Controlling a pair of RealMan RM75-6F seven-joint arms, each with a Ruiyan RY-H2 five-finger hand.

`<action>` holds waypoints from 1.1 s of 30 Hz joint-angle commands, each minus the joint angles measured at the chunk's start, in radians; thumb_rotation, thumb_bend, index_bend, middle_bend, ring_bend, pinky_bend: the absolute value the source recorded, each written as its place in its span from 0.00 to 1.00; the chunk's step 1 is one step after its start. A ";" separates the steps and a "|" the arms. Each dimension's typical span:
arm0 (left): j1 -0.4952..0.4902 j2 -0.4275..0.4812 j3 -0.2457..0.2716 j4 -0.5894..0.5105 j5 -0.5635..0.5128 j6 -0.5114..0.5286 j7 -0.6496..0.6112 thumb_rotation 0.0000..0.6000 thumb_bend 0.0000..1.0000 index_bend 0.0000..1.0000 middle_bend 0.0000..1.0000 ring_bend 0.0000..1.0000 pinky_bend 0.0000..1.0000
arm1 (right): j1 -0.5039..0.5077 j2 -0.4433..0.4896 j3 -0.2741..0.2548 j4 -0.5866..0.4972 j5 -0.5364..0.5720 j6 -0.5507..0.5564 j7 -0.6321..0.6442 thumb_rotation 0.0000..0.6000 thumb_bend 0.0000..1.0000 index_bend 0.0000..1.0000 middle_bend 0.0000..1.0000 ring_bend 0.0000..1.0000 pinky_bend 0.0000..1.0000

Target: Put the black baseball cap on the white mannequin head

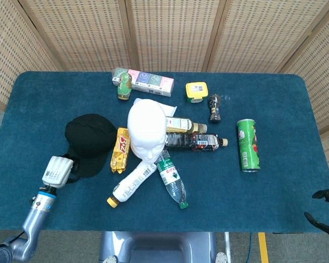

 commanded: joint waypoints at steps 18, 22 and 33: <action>-0.098 -0.034 -0.120 0.047 -0.033 0.042 -0.078 1.00 0.13 0.61 0.52 0.39 0.63 | -0.007 0.008 0.008 -0.006 -0.009 0.024 0.004 1.00 0.12 0.47 0.46 0.47 0.48; -0.143 -0.054 -0.160 0.083 -0.073 -0.006 -0.073 1.00 0.14 0.59 0.50 0.37 0.62 | -0.015 0.010 0.007 -0.002 -0.004 0.032 0.010 1.00 0.12 0.47 0.46 0.47 0.48; -0.215 -0.113 -0.214 0.173 -0.175 -0.130 -0.090 1.00 0.24 0.50 0.43 0.31 0.55 | -0.025 0.013 0.014 0.010 0.006 0.044 0.026 1.00 0.12 0.47 0.46 0.47 0.48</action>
